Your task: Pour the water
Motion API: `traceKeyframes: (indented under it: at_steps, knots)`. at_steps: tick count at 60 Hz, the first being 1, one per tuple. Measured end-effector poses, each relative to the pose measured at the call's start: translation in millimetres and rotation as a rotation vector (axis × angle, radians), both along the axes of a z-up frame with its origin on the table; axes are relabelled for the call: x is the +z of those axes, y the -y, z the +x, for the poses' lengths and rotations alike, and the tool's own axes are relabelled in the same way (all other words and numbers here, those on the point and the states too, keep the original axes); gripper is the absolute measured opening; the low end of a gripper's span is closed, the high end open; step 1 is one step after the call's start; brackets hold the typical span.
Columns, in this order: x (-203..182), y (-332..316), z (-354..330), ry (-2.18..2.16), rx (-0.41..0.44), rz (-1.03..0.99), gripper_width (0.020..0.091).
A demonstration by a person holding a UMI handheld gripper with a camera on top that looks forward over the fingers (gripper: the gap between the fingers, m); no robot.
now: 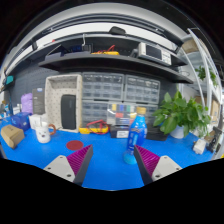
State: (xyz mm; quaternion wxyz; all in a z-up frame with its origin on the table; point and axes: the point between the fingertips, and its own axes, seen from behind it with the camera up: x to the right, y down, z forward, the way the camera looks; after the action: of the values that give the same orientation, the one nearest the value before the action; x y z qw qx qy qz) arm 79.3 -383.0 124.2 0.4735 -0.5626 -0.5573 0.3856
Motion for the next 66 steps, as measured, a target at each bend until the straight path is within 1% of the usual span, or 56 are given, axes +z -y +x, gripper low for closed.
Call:
traceKeyframes:
  at_steps: [1, 6, 16, 24, 32, 36, 39, 42, 45, 47, 49, 54, 58, 59, 60, 61, 66]
  knots:
    - [-8.3, -15.7, 14.2, 0.002, -0.008, 0.006, 0.0841]
    - [-19.0, -45.6, 17.3, -0.006, -0.037, 0.015, 0.0844]
    - [-23.2, -88.5, -7.9, -0.045, -0.073, -0.025, 0.0843]
    - [-25.0, -104.6, -44.5, -0.078, -0.055, -0.016, 0.0832]
    - [-35.9, -107.8, -80.3, -0.068, -0.035, -0.041, 0.0834]
    - [-35.2, -106.5, -93.7, -0.067, -0.026, -0.05, 0.0827]
    - [-32.8, -106.5, -102.4, -0.08, -0.025, -0.05, 0.0803]
    - [-30.7, -105.6, -109.3, -0.095, -0.022, -0.044, 0.0739]
    - [-29.3, -105.6, -114.4, -0.107, -0.026, -0.032, 0.0638]
    - [-29.7, -105.4, -117.4, -0.111, -0.028, -0.023, 0.0543]
    - [-28.8, -104.1, -119.2, -0.117, -0.032, -0.016, 0.0537]
    - [-28.1, -102.6, -122.4, -0.123, -0.033, 0.001, 0.0492]
    - [-27.9, -102.0, -122.5, -0.113, -0.031, 0.013, 0.0411]
    - [-28.3, -101.4, -122.5, -0.111, -0.032, 0.015, 0.0401]
    - [-28.3, -101.3, -122.7, -0.11, -0.034, 0.014, 0.0408]
    - [-28.5, -101.1, -123.0, -0.11, -0.034, 0.015, 0.0367]
    - [-29.2, -99.4, -123.3, -0.11, -0.033, 0.022, 0.0367]
